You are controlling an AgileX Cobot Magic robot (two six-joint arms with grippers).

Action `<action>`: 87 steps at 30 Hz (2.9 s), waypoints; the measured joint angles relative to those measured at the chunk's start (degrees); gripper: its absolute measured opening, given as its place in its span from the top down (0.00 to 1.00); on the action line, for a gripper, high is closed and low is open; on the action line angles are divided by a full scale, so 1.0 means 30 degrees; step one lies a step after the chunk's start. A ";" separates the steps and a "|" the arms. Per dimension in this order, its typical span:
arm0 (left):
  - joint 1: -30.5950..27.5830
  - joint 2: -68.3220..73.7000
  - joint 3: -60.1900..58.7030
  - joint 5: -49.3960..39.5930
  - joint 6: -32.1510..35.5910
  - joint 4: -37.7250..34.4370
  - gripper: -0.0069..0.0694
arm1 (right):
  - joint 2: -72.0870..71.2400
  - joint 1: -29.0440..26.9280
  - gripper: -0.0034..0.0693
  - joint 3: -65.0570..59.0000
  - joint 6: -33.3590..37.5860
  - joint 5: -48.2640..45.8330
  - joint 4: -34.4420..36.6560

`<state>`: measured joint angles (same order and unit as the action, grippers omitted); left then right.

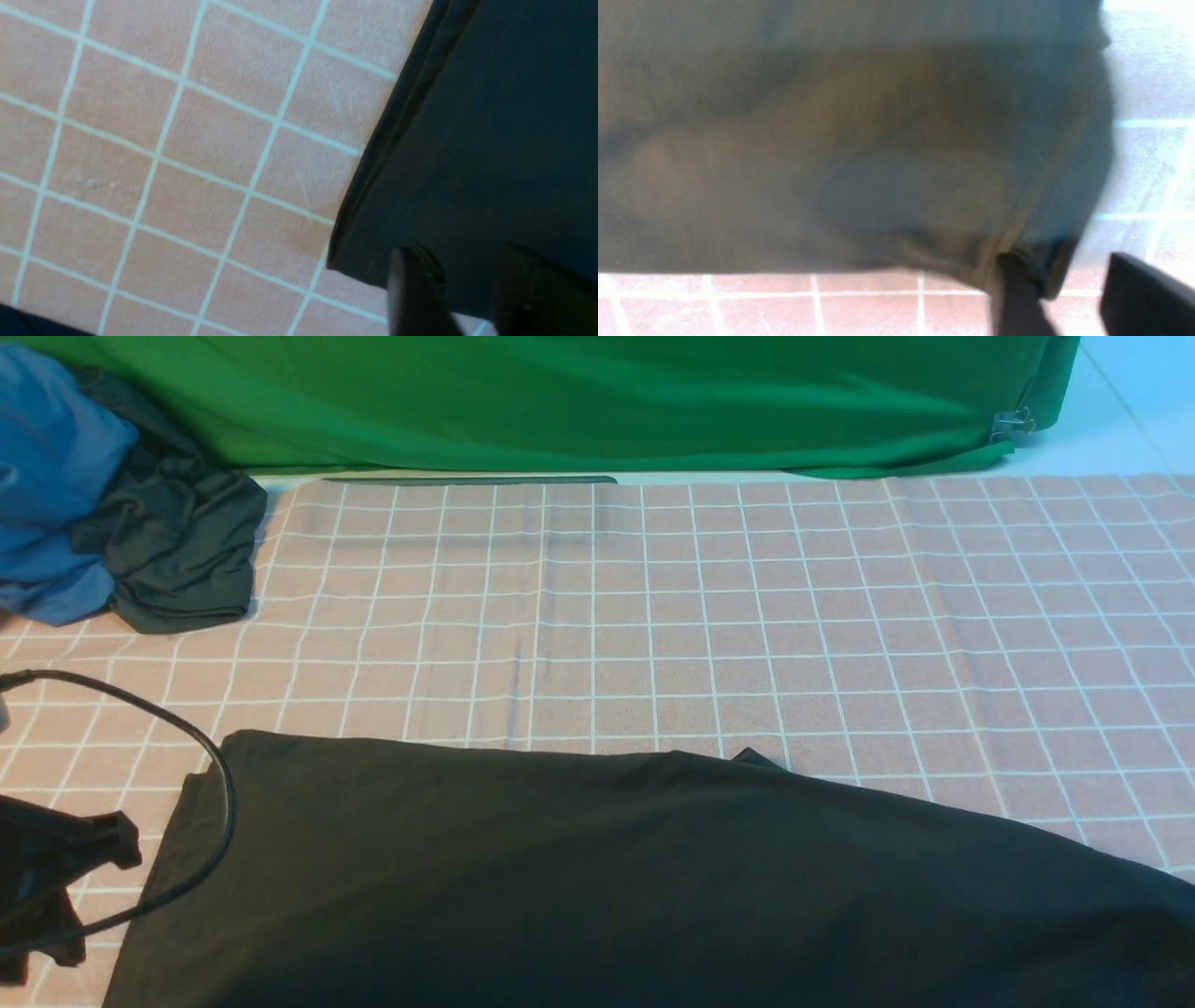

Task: Fold a long-sleeved shirt over a pink coffee tablecloth.
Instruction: 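Pull the folded dark garment lengthwise by its ends to straighten it flat on the table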

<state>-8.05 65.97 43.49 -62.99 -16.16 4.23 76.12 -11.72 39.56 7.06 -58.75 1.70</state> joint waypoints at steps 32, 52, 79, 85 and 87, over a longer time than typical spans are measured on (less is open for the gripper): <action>0.0000 0.9510 0.2910 1.0137 0.3032 -0.4463 0.27 | -0.0130 -0.0022 0.31 0.3225 -0.0794 0.0725 0.1132; 0.0000 1.0722 0.2925 1.0162 0.5187 -0.4078 0.81 | -0.0130 -0.0022 0.31 0.3225 -0.0794 0.1399 0.1190; 0.0000 0.9036 0.2968 0.9700 0.2717 0.0656 0.86 | -0.0130 -0.0022 0.31 0.3225 -0.0794 0.1373 0.1391; 0.0000 0.9036 0.3021 1.0591 0.1078 0.1774 0.60 | -0.0130 -0.0022 0.30 0.3225 -0.0794 0.0249 0.1494; 0.0000 0.9036 0.3445 0.9842 -0.0217 0.2545 0.48 | -0.0130 -0.0022 0.26 0.3225 -0.0794 -0.0013 0.1533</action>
<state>-8.05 93.08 53.82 -33.46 -16.82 11.86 75.73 -11.78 49.24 4.68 -58.79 6.30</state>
